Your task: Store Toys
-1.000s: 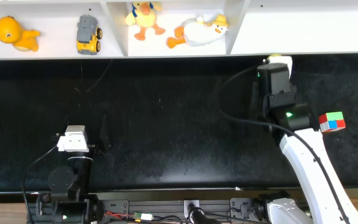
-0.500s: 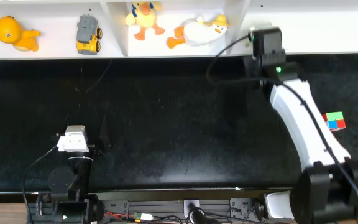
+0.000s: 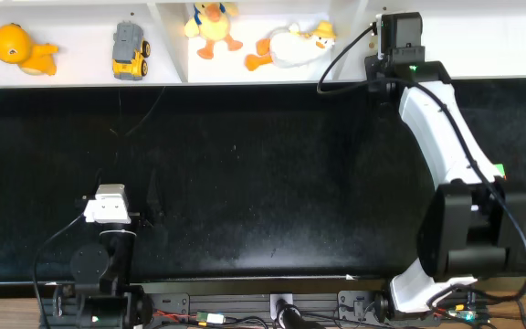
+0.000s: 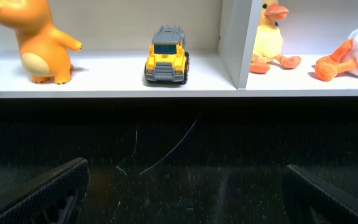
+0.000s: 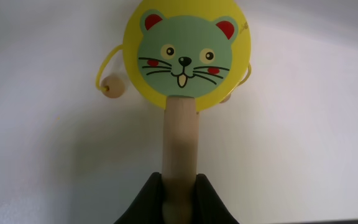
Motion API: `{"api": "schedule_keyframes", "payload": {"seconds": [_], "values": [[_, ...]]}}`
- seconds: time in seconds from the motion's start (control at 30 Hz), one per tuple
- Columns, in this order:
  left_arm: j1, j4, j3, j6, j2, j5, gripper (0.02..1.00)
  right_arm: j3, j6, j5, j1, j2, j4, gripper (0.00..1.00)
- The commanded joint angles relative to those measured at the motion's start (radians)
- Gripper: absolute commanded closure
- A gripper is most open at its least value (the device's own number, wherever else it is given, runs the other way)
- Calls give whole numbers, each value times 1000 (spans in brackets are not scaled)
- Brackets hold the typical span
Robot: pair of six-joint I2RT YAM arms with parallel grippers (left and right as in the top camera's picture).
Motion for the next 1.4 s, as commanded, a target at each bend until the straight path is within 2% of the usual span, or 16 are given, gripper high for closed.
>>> {"api": "schedule_keyframes", "payload": {"seconds": [0.03, 0.1, 0.2, 0.3, 0.47, 0.7, 0.93, 1.07, 1.17, 1.4], "values": [[-5, -5, -1, -10, -12, -5, 20, 34, 4, -56, -9, 37, 12, 864], [-5, -5, -1, -10, -12, -5, 23, 34, 4, -56, -9, 39, 19, 709], [-5, -5, -1, -10, -12, -5, 23, 34, 15, -55, -10, 38, 27, 654], [-5, -5, -1, -10, -12, -5, 20, 35, 65, -56, -15, 38, 21, 549], [-5, -5, -1, -10, -12, -5, 20, 34, 82, -55, -16, 10, -6, 251], [-5, -5, -1, -10, -12, -5, 20, -19, 82, -45, -37, -104, -46, 110], [-5, -5, -1, -10, -12, -5, 20, -258, 82, -34, -55, -343, -45, 5], [-5, -5, -1, -10, -12, -5, 20, -391, 82, 10, -55, -534, -76, 5], [-5, -5, -1, -10, -12, -5, 20, -433, 82, 7, -55, -633, -166, 7], [-5, -5, -1, -10, -12, -5, 20, -437, 82, 3, -55, -684, -274, 5]]}}
